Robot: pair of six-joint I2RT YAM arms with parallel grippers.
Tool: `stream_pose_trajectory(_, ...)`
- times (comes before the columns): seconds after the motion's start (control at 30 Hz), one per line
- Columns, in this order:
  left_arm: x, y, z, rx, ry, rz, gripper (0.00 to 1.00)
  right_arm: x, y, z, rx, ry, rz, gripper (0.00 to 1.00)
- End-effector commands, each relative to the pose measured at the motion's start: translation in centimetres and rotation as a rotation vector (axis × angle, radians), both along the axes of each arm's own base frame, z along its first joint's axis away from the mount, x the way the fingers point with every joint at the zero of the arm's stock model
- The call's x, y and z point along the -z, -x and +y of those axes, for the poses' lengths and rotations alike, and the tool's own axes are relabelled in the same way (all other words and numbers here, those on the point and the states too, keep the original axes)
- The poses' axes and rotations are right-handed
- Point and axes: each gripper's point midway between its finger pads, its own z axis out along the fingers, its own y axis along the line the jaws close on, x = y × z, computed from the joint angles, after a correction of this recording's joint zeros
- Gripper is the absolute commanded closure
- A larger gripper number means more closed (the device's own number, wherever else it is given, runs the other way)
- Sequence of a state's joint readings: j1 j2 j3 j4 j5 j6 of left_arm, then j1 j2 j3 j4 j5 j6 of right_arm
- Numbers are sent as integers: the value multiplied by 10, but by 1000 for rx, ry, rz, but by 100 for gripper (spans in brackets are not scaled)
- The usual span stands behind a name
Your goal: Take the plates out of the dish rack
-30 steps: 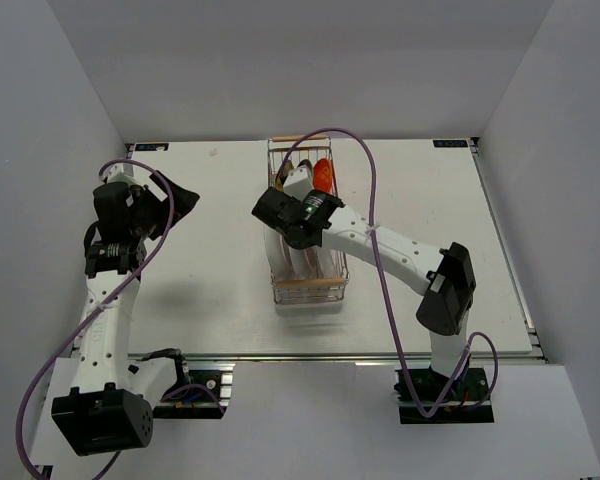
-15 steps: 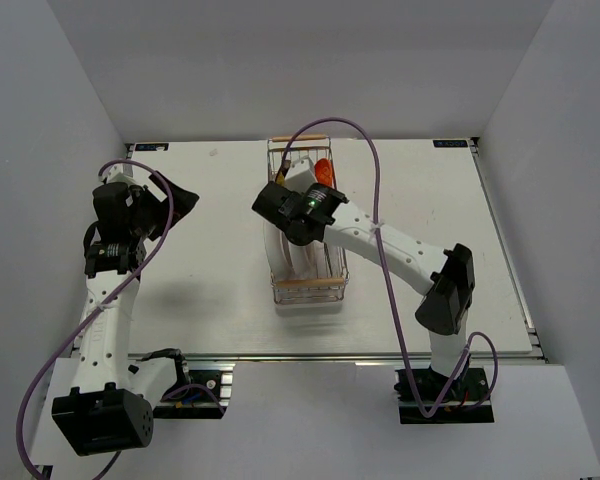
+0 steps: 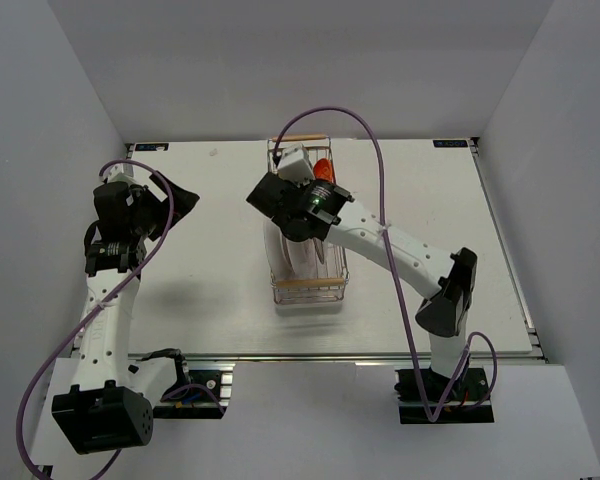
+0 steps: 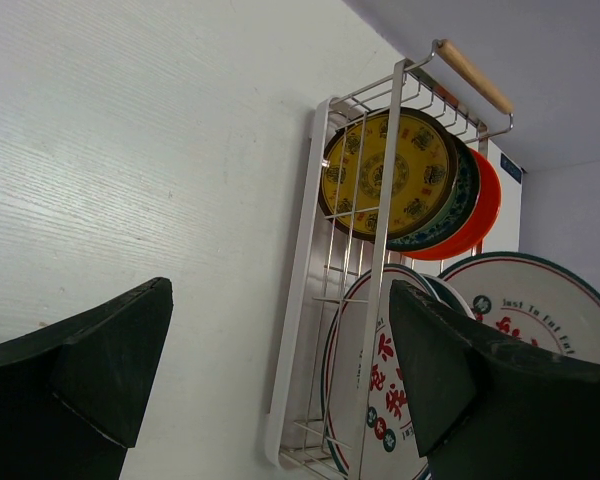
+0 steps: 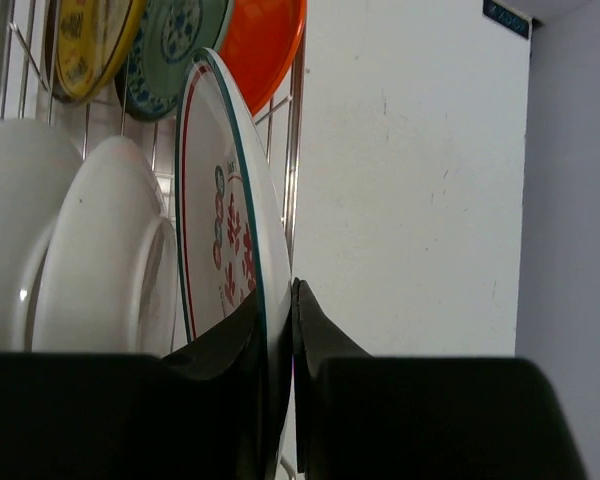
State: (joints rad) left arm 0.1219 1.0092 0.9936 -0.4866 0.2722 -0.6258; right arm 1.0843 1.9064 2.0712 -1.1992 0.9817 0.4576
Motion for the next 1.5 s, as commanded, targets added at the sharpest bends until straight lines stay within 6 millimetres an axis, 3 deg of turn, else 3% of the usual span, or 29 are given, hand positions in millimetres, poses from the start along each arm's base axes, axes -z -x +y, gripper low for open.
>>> stream_pose_trajectory(0.0,-1,2,-2,9,-1,-4,2,-73,-10,-14,34,-101,-202,100)
stream_pose_trajectory(0.17,-4,2,-2,13,-8,-13,2,-116,-18,-40,87,-153,-334,100)
stream_pose_trajectory(0.2,-4,3,-3,18,-8,-12,2,-125,-25,-35,68,-230,-354,100)
stream_pose_trajectory(0.23,-5,3,-3,19,-9,-14,2,-131,-26,-46,45,-237,-356,100)
stream_pose_trajectory(0.3,-6,4,-3,25,-13,-15,2,-142,-37,-50,16,-330,-379,100)
stream_pose_trajectory(0.4,-5,3,-5,39,-10,-18,2,-152,-52,-92,71,-411,-409,100)
stream_pose_trajectory(0.43,-5,3,-6,42,-10,-20,2,-150,-55,-115,106,-431,-420,100)
stream_pose_trajectory(0.47,-3,2,-7,46,-7,-15,2,-148,-57,-119,92,-458,-414,100)
stream_pose_trajectory(0.53,-3,1,-10,67,0,-10,2,-143,-67,-158,172,-489,-427,100)
stream_pose_trajectory(0.57,-2,0,-11,79,2,-9,2,-121,-69,-156,159,-514,-374,100)
stream_pose_trajectory(0.6,-1,-1,-13,91,7,-9,2,-109,-77,-173,200,-519,-359,100)
stream_pose_trajectory(0.63,-1,0,-16,107,13,-9,2,-101,-85,-208,288,-498,-375,100)
stream_pose_trajectory(0.67,0,-1,-16,109,13,-8,2,-74,-88,-192,232,-581,-279,100)
stream_pose_trajectory(0.73,2,-2,-15,104,11,-1,2,-48,-96,-213,291,-626,-226,100)
stream_pose_trajectory(0.77,3,-2,-14,99,8,3,2,-39,-100,-210,280,-672,-208,100)
stream_pose_trajectory(0.8,4,-3,-13,96,6,5,2,-13,-102,-234,366,-700,-180,100)
stream_pose_trajectory(0.87,3,-3,-14,100,6,0,2,2,-108,-237,369,-790,-169,100)
stream_pose_trajectory(0.9,4,-4,-14,103,6,1,2,28,-105,-248,421,-831,-134,100)
stream_pose_trajectory(0.97,3,-4,-15,107,7,-5,2,41,-112,-256,412,-921,-139,100)
stream_pose_trajectory(1.0,4,-5,-15,107,7,-2,2,68,-107,-261,440,-947,-102,100)
stream_pose_trajectory(1.07,5,-4,-16,116,10,-6,2,78,-113,-275,448,-1003,-137,100)
stream_pose_trajectory(1.1,5,-5,-17,121,10,-8,2,99,-105,-274,451,-1030,-103,100)
stream_pose_trajectory(1.17,3,-5,-20,144,14,-15,2,105,-104,-279,431,-1071,-131,100)
stream_pose_trajectory(1.3,1,-6,-25,179,18,-27,2,124,-101,-275,360,-1141,-146,100)
stream_pose_trajectory(1.37,3,-7,-25,180,17,-21,2,147,-94,-271,358,-1179,-91,100)
stream_pose_trajectory(1.4,4,-7,-25,182,19,-19,2,145,-97,-267,316,-1206,-106,100)
stream_pose_trajectory(1.47,3,-7,-26,189,19,-19,2,167,-90,-269,337,-1241,-75,100)
